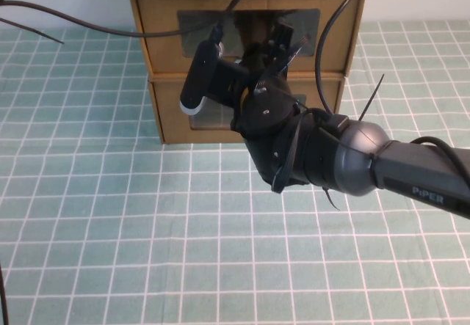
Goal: Open the shoe box
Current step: 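Pull the top drawer of the cardboard box fully open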
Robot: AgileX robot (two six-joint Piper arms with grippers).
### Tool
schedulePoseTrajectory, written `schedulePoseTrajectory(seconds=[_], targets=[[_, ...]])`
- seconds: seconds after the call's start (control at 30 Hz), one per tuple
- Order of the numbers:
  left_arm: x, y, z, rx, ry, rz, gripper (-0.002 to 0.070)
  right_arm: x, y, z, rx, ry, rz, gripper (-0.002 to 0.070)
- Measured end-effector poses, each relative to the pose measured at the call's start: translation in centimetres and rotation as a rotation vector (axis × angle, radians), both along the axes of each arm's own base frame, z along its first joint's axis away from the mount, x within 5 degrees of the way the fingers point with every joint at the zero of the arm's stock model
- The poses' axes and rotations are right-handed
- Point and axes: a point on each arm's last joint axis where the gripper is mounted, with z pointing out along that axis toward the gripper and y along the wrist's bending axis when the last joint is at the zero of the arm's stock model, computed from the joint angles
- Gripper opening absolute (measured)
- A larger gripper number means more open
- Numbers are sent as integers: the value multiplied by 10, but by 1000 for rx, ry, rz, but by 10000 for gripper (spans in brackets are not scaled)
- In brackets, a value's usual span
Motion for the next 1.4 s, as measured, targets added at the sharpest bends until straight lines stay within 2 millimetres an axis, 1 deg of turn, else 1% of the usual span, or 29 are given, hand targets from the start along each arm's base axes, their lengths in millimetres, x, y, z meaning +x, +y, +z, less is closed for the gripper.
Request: schedulePoseTrajectory(seconds=[0.13,0.47,0.53,0.6,0.73,0.77,0.83,1.03,1.4], targets=[[0,0,0,-2,2,-2,-8,6,1,-1,-4,-5,5,230],[0,0,-1,1,-1,-4,-8,12,3,-9,-43,-19,14,227],[1,1,-1,1,-2,-3,-8,13,3,-10,-53,-19,17,215],[1,1,-1,1,-4,-2,-8,14,3,-14,-88,-18,28,174],[1,1,-2,2,-3,-3,-8,16,6,-20,-186,-26,54,45],[1,1,-2,1,-5,-2,-8,16,6,-22,-203,-26,59,22],[2,1,-2,1,-5,-1,-8,16,6,-22,-219,-28,63,0],[2,1,-2,1,-6,-1,-8,17,7,-22,-284,-36,79,-10],[2,1,-2,3,-9,-2,-8,16,8,-24,-276,-47,52,-10]])
